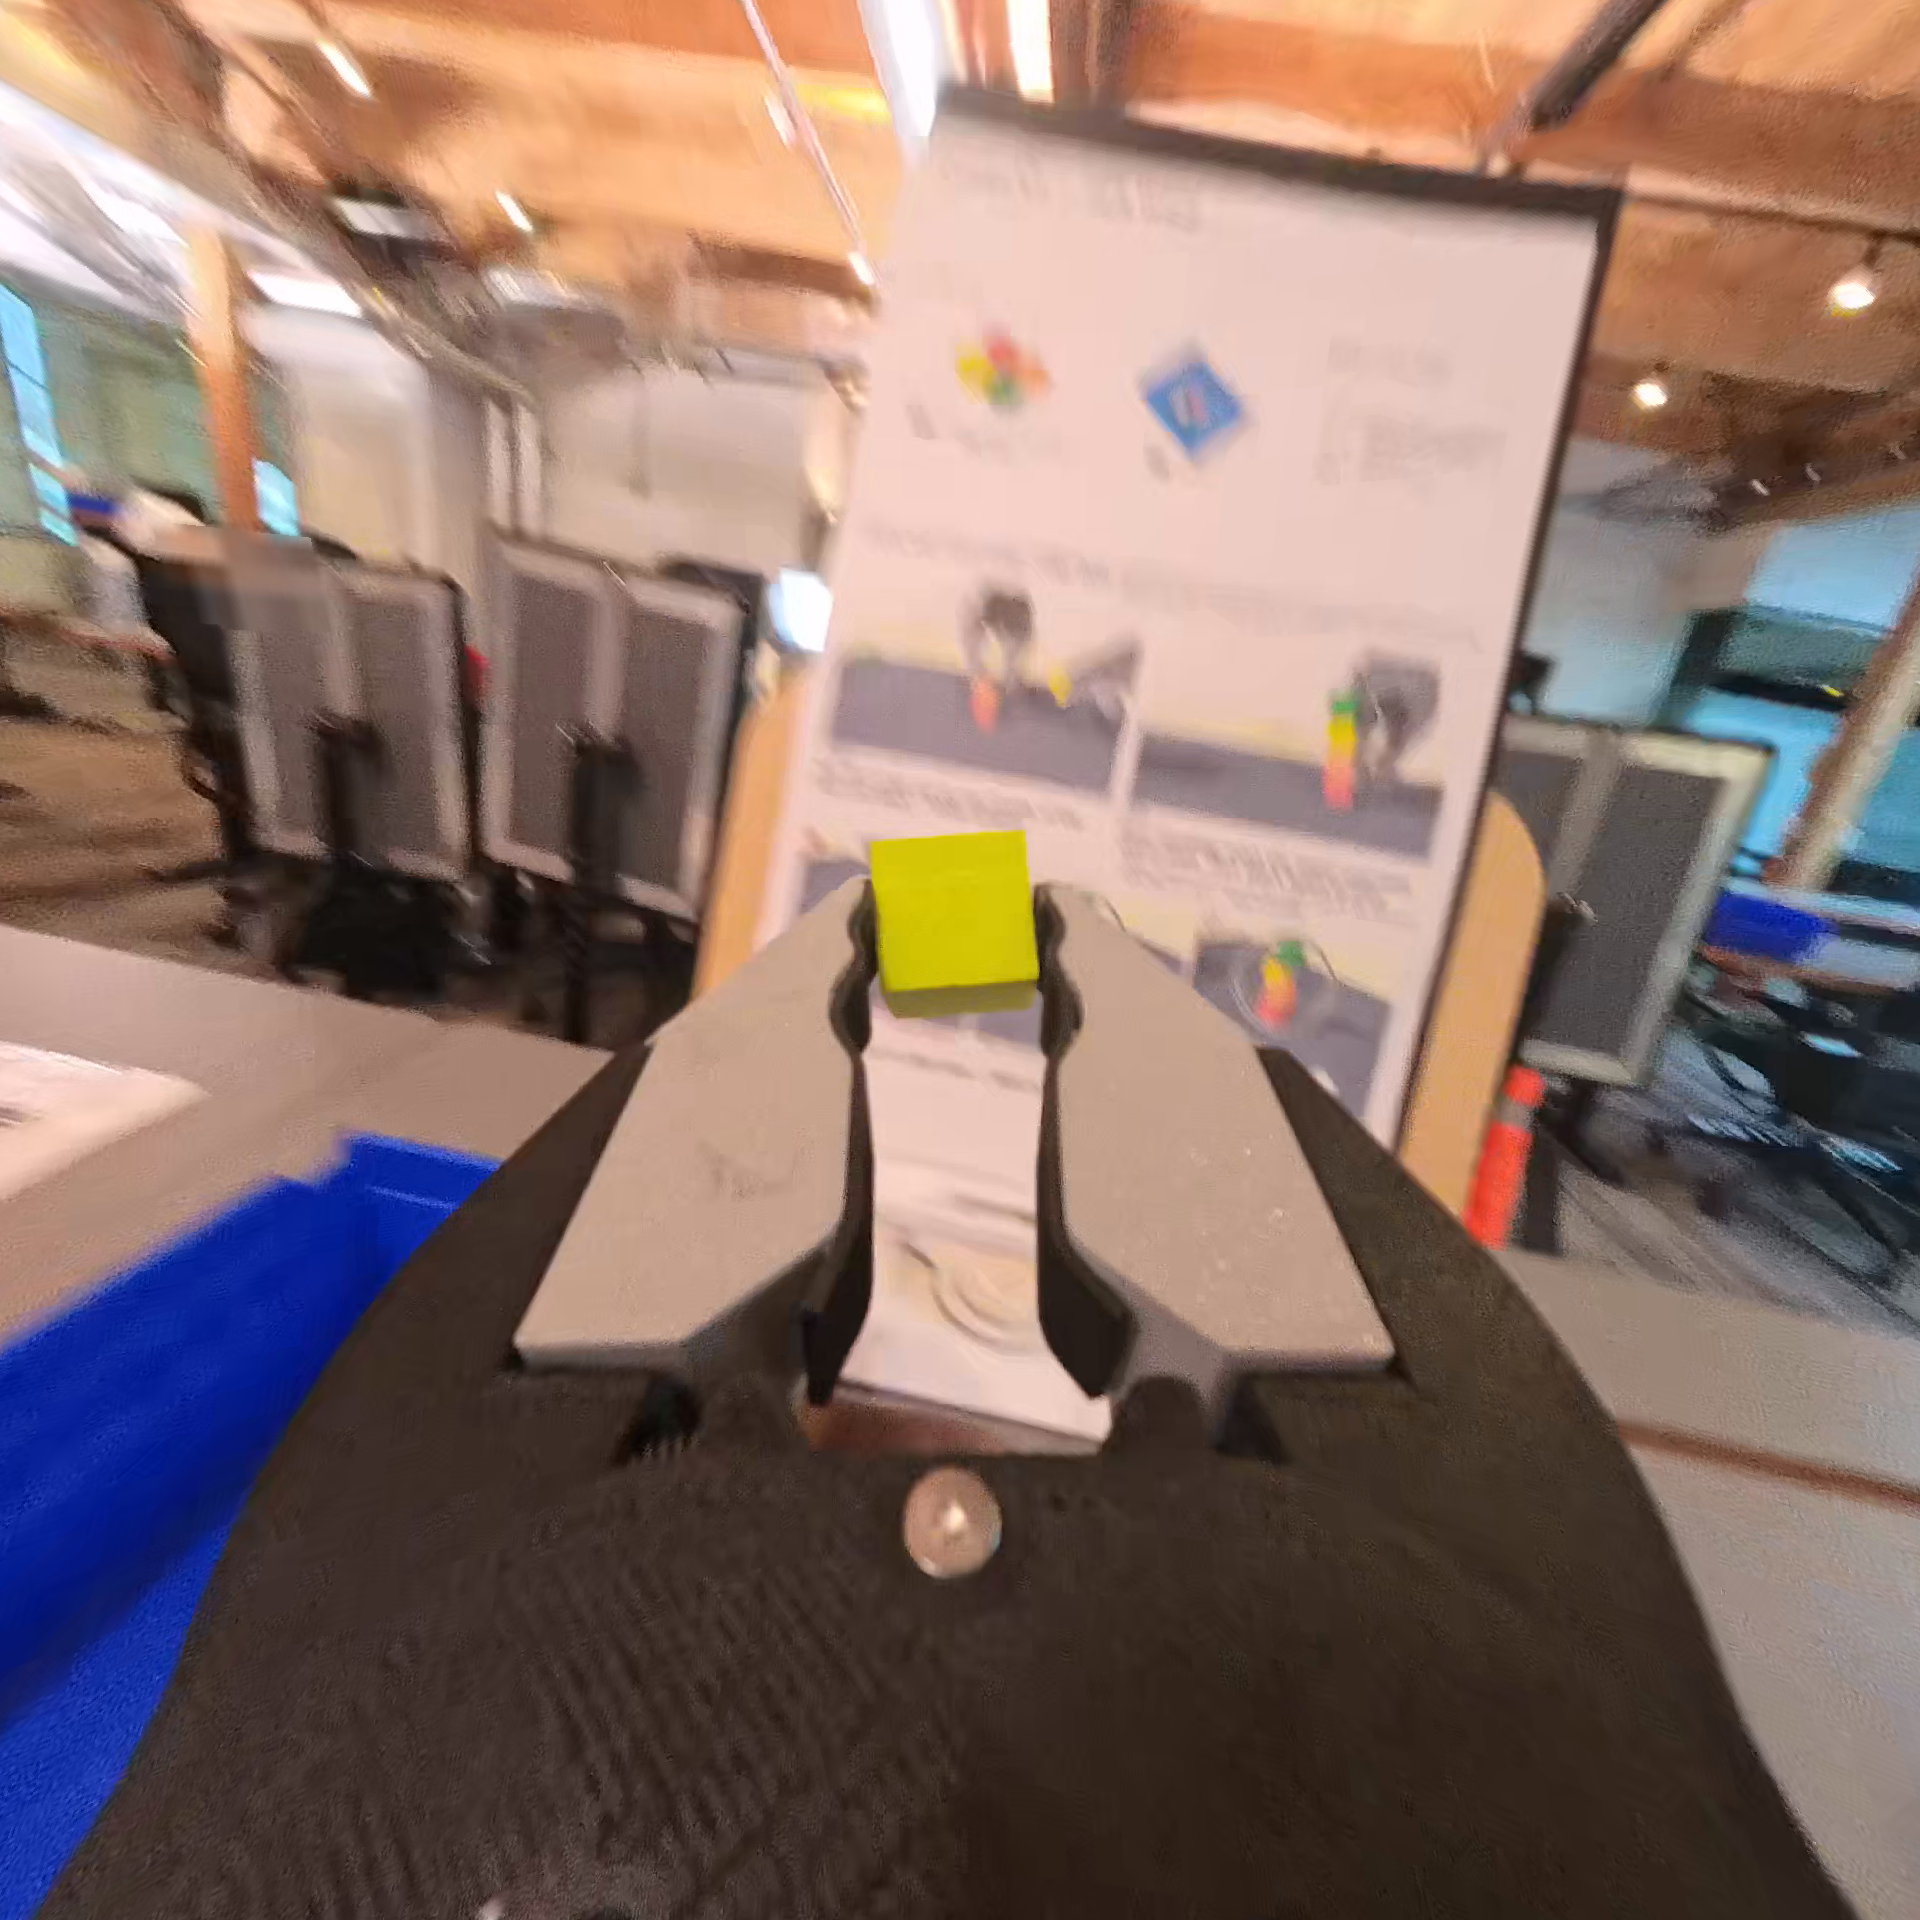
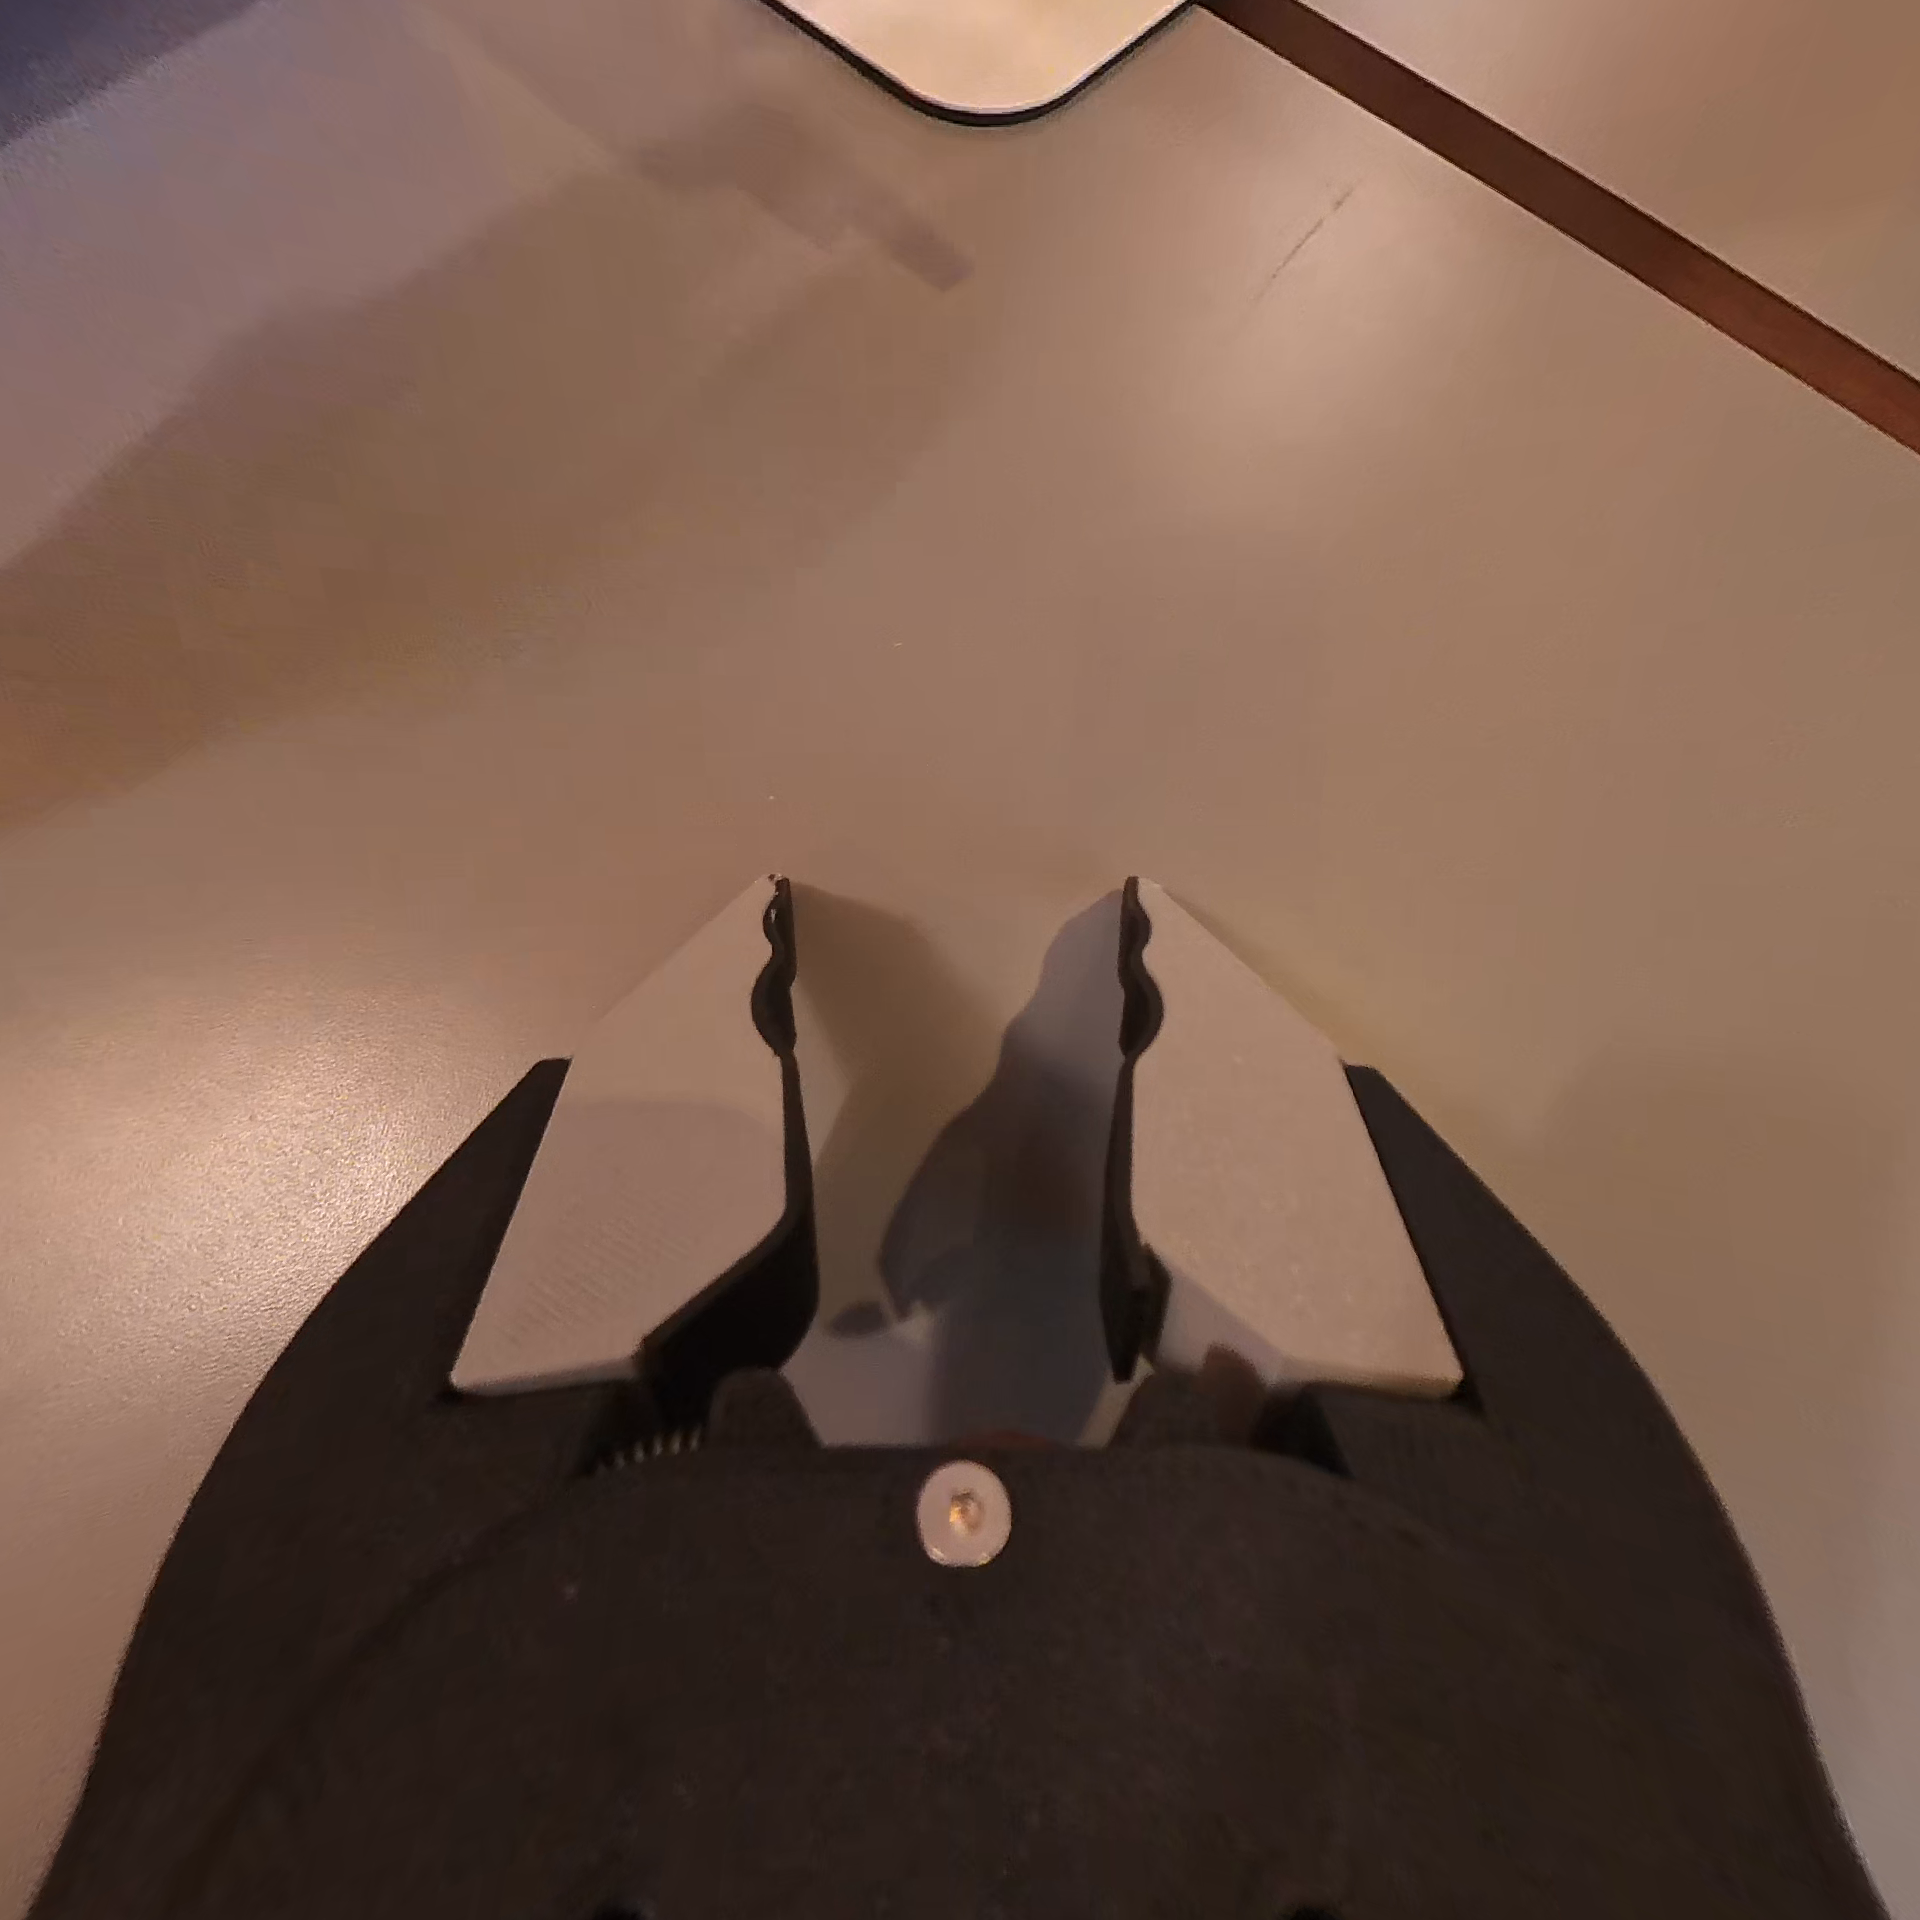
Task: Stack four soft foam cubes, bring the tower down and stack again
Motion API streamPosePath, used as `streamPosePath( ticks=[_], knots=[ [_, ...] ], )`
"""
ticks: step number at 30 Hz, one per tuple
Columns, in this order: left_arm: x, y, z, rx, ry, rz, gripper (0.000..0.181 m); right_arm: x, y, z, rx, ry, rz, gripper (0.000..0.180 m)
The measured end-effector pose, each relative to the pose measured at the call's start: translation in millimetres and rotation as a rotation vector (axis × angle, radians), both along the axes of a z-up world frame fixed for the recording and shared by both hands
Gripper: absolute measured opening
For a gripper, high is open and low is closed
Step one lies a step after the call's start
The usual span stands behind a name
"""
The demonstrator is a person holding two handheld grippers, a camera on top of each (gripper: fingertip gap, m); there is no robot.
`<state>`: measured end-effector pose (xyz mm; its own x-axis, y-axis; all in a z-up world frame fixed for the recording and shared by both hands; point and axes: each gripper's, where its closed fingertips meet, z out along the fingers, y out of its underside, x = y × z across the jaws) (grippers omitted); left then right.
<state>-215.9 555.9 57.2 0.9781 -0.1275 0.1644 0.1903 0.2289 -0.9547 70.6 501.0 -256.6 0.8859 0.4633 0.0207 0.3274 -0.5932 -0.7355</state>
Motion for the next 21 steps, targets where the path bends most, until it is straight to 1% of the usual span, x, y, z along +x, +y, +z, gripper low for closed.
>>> streamPosePath(
  ticks=[1, 2, 3, 4, 5, 7, 9, 10, 11, 12, 13, 16, 19, 21],
  knots=[
    [-18.3, -7.1, 14.1, 0.013, 0.016, 0.033, 0.027, -0.1, -0.2, 0.0, 0.0, 0.0, 0.0, 0.061],
    [-34.5, -8.4, 19.1, -0.01, 0.053, 0.051, 0.027, -0.2, -0.5, 0.0, 0.0, 0.0, 0.0, 0.061],
    [-48.8, -4.0, 13.1, -0.077, 0.108, 0.056, 0.027, -0.5, -0.9, 0.0, -0.001, 0.0, 0.0, 0.061],
    [-60.4, 3.7, -3.7, -0.182, 0.163, 0.038, 0.027, -0.7, -1.3, 0.0, -0.001, 0.0, 0.0, 0.061],
    [-70.0, 11.7, -28.1, -0.305, 0.202, -0.004, 0.027, -1.1, -1.6, 0.0, -0.001, 0.0, 0.0, 0.061],
    [-87.6, 23.0, -90.3, -0.564, 0.25, -0.093, 0.028, -1.6, -2.0, -0.2, -0.001, 0.0, 0.0, 0.061],
    [-107.6, 26.8, -155.2, -0.802, 0.313, -0.126, 0.028, -2.2, -2.2, -0.2, -0.001, 0.0, 0.001, 0.061],
    [-113.5, 24.7, -182.9, -0.901, 0.347, -0.153, 0.033, -2.6, -2.4, -0.3, -0.001, 0.0, 0.002, 0.062],
    [-117.7, 21.5, -203.9, -0.975, 0.367, -0.176, 0.052, -2.8, -2.6, -0.3, -0.001, 0.0, 0.002, 0.062],
    [-121.2, 18.8, -216.3, -1.016, 0.375, -0.188, 0.076, -2.9, -2.6, -0.2, -0.001, 0.0, 0.002, 0.062],
    [-124.5, 17.8, -219.9, -1.016, 0.376, -0.184, 0.084, -3.0, -2.6, -0.2, -0.001, 0.0, 0.002, 0.061],
    [-126.9, 15.6, -198.1, -0.883, 0.33, -0.183, 0.079, -3.0, -2.6, -0.3, -0.001, 0.002, 0.003, 0.061],
    [-119.6, -8.8, -180.2, -0.79, 0.27, -0.254, 0.075, -3.1, -2.7, -0.3, -0.002, 0.002, 0.004, 0.062],
    [-109.0, -33.2, -181.0, -0.757, 0.269, -0.332, 0.073, -3.3, -2.7, -0.4, -0.002, 0.001, 0.006, 0.062]
  ],
)
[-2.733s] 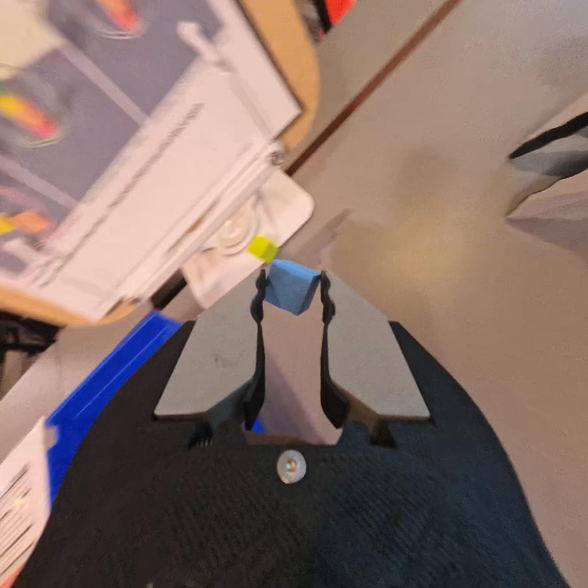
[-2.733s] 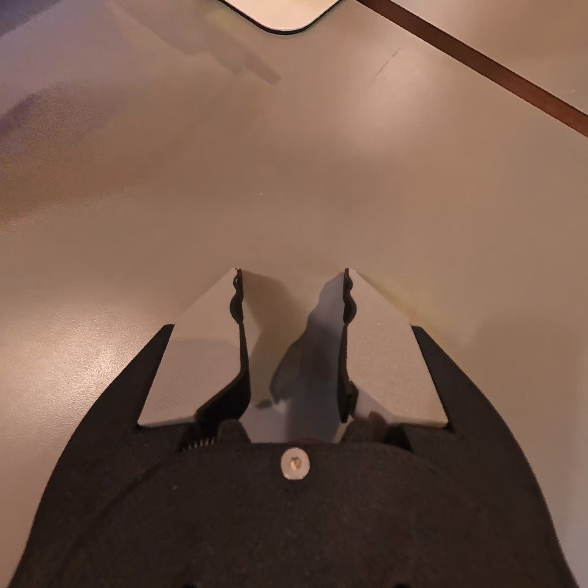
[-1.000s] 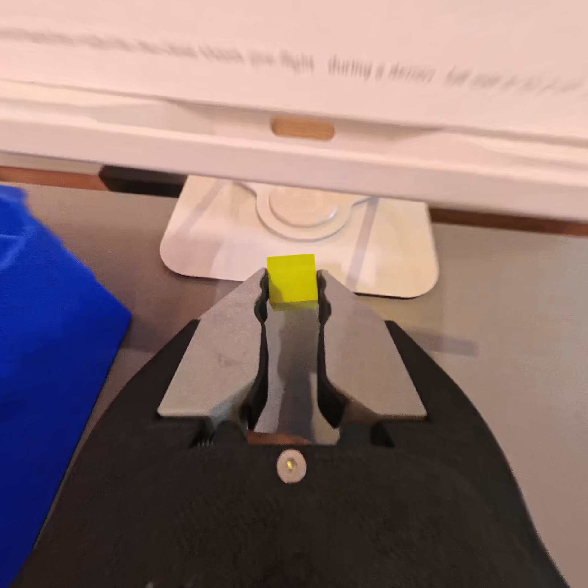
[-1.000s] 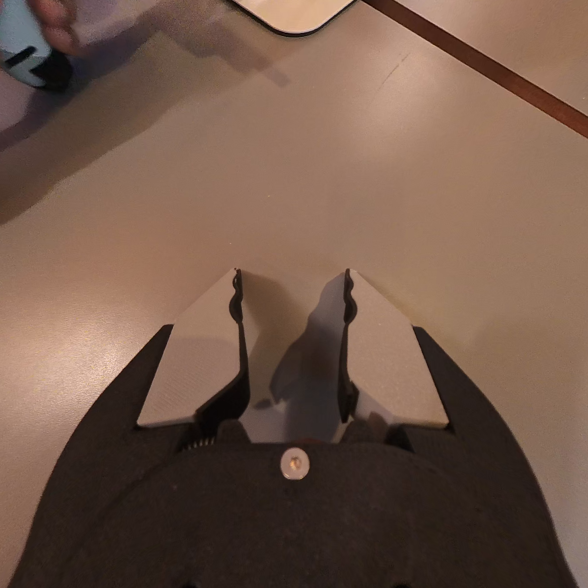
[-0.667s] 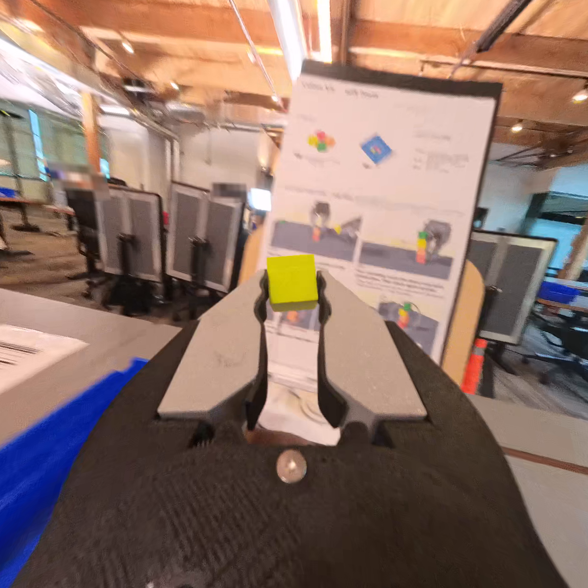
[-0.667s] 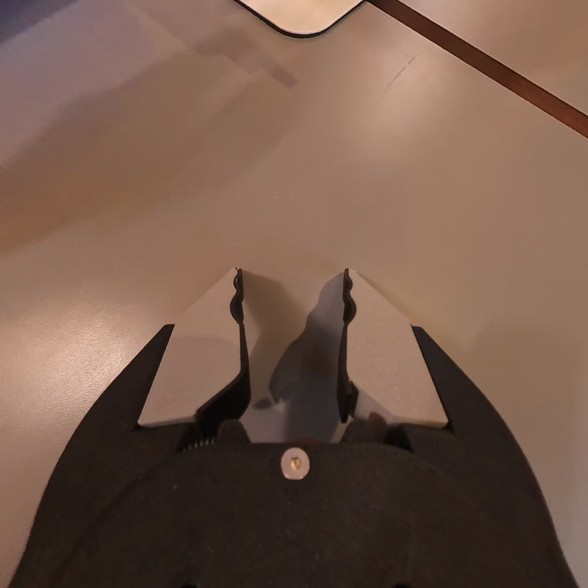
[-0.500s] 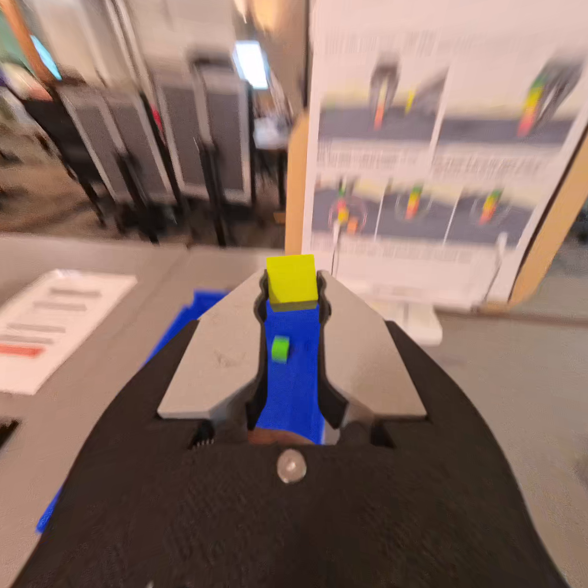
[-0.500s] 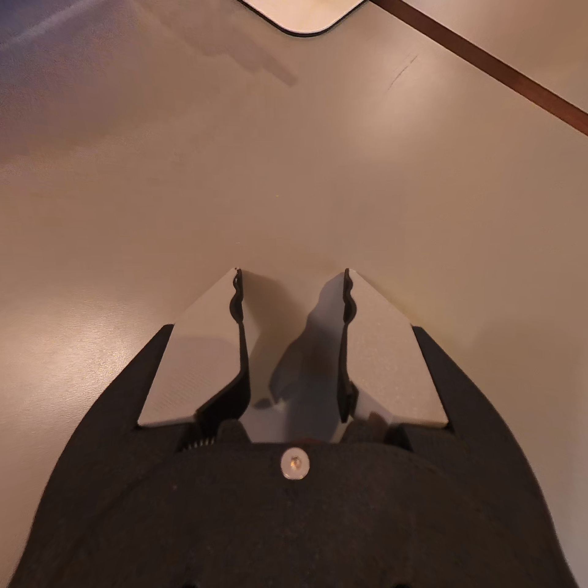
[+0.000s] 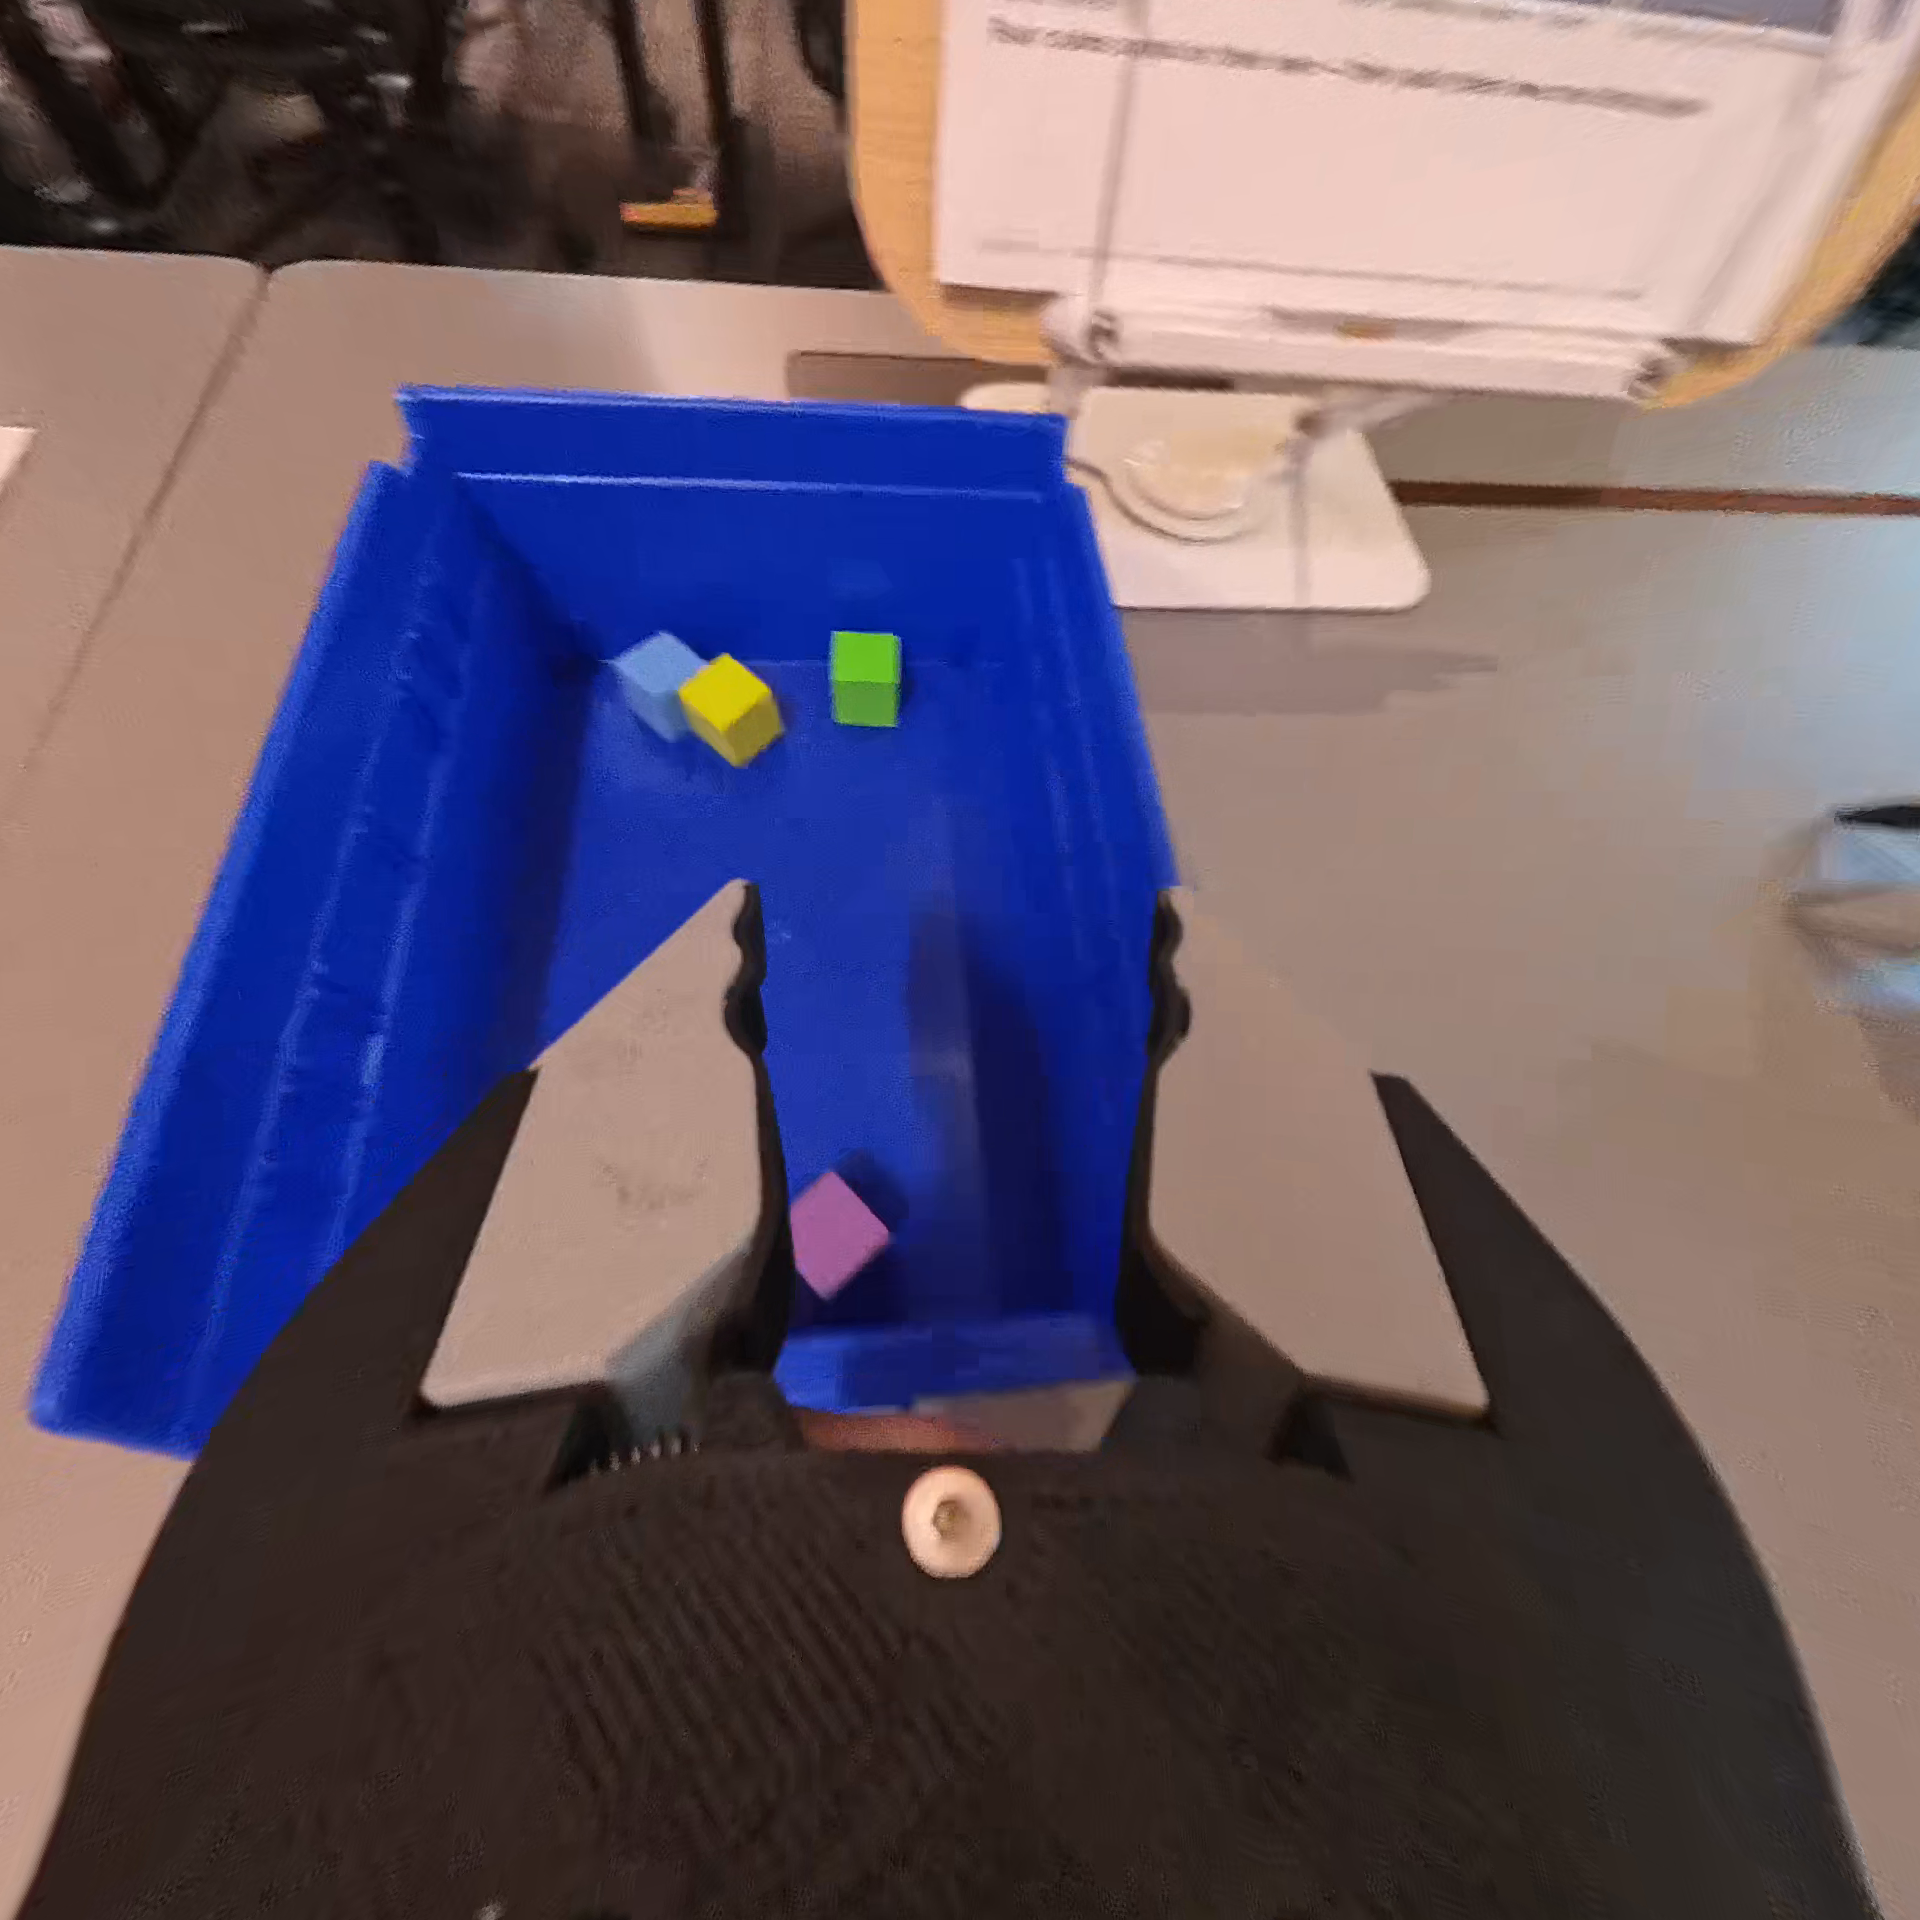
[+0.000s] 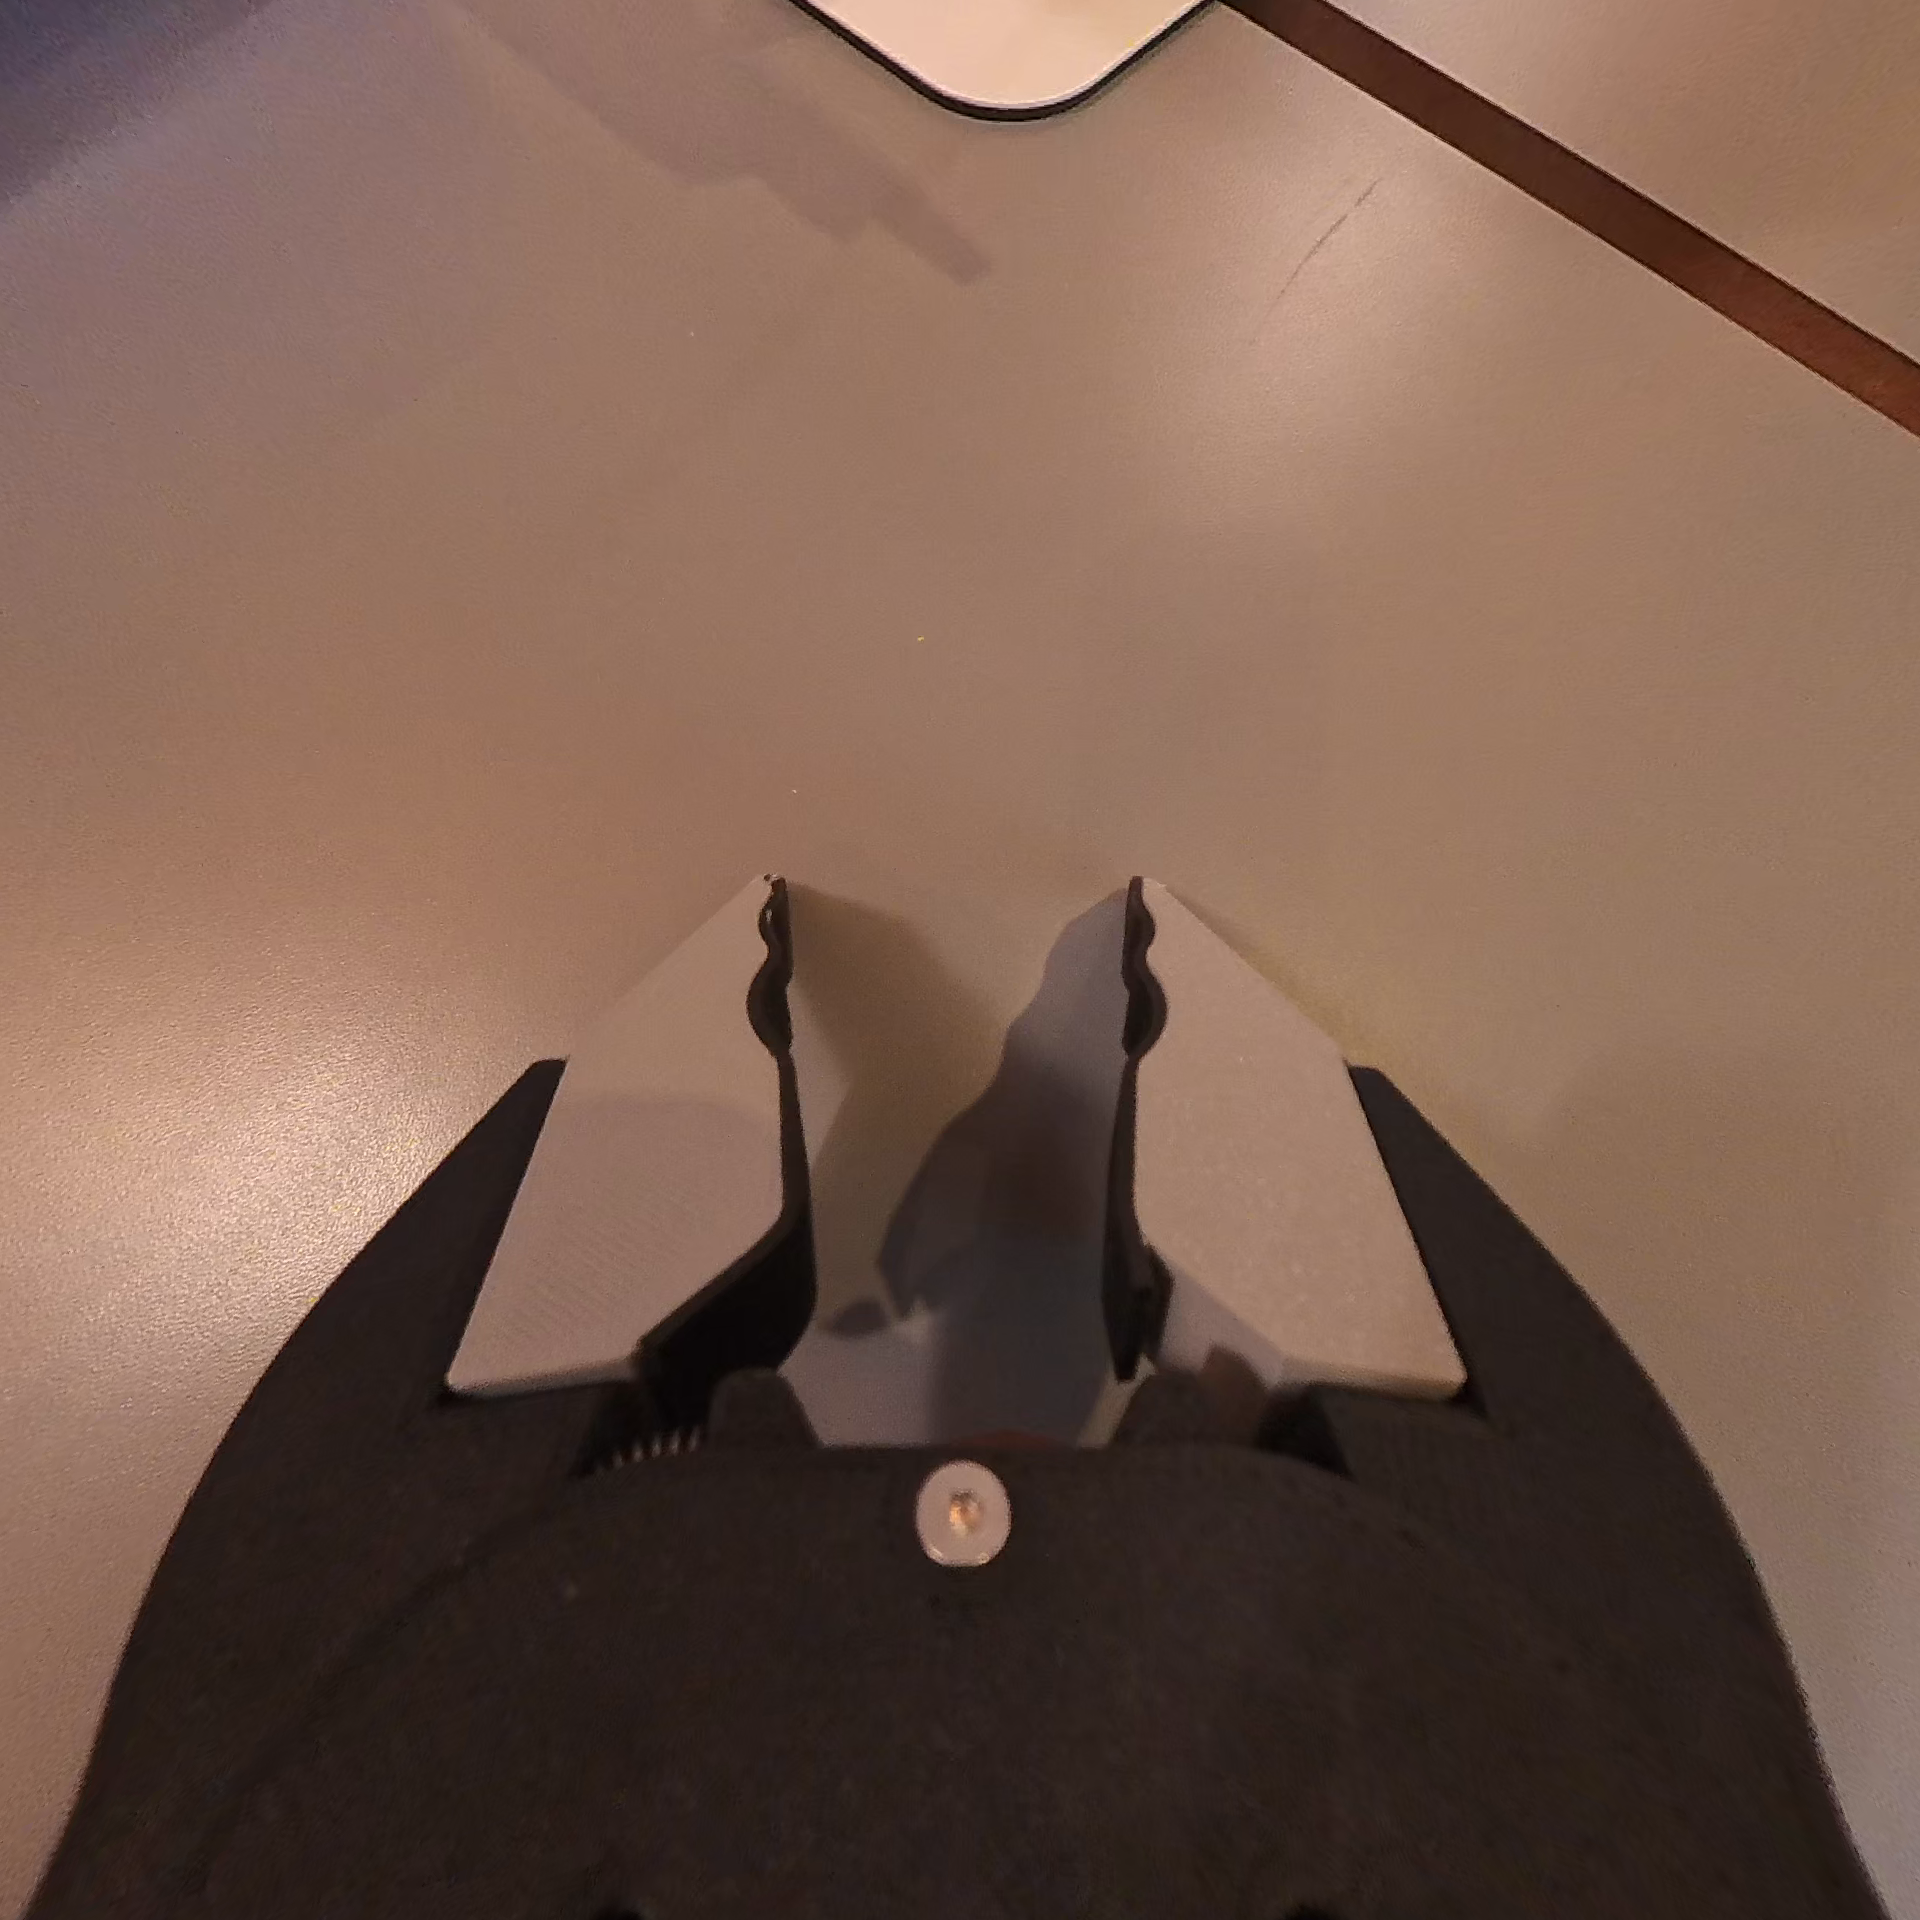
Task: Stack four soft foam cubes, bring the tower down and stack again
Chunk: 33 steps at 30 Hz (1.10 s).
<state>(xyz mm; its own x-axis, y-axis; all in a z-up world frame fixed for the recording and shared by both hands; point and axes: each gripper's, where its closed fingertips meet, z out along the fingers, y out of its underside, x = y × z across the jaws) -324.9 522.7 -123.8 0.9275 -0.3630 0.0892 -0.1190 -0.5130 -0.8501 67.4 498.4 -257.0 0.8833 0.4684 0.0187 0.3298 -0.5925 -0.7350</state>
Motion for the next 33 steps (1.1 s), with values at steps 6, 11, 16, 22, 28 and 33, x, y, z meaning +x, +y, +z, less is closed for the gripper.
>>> streamPosePath(
  ticks=[6, 11, 16, 22, 28, 33],
  knots=[
    [23.7, -39.5, -21.0, -0.016, 0.095, -0.088, 0.074, -2.1, 1.8, -0.2, 0.0, 0.0, -0.014, 0.066],
    [130.7, -86.4, 36.1, 0.245, 0.032, -0.332, 0.042, -3.0, 2.0, -0.4, -0.001, -0.001, -0.031, 0.07],
    [211.5, -39.9, -13.6, 0.304, 0.249, -0.343, 0.042, 4.6, 4.4, -1.6, -0.008, -0.003, -0.091, 0.086],
    [220.3, 24.4, -50.3, 0.385, 0.276, -0.192, 0.063, 18.5, 8.5, -3.5, -0.018, -0.015, -0.188, 0.111],
    [191.7, 21.5, -32.0, 0.413, 0.003, -0.091, 0.068, 29.8, 23.4, 39.4, 0.297, -0.128, -0.284, 0.111],
    [158.4, -6.4, 52.5, 0.73, -0.153, 0.033, 0.057, 12.2, 14.4, 75.1, 0.502, -0.149, -0.265, 0.111]
  ],
)
